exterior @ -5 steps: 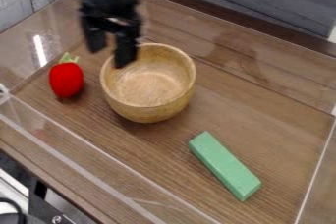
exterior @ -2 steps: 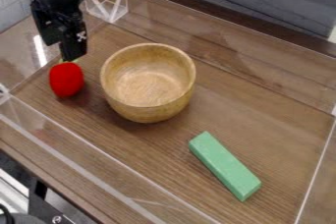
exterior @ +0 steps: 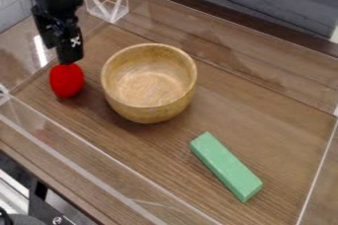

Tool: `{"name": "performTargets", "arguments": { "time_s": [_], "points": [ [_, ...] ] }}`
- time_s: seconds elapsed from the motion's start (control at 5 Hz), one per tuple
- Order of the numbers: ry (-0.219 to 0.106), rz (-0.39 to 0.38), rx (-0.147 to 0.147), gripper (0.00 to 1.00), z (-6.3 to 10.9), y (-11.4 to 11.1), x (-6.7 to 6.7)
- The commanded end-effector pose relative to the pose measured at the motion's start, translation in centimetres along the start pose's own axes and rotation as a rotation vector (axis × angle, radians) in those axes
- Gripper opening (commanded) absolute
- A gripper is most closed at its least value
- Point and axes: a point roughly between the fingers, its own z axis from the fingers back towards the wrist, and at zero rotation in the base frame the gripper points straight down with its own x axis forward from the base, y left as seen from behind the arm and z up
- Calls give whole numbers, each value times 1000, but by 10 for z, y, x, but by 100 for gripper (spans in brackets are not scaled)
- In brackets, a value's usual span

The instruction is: Move the red object to the right side of the table

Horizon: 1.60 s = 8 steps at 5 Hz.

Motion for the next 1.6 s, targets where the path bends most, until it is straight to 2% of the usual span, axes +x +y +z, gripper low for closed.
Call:
{"name": "performTargets", "arguments": {
  "time_s": [0.0,0.4,0.8,1.2,1.4],
  "points": [
    [-34,-10,24,100,-1,11,1],
    [-38,161,9,100,3,9,4],
    [-34,145,-7,100,-22,3,8],
    [-45,193,-19,100,-18,11,5],
    [-48,183,-25,100,-19,22,2]
  ]
}}
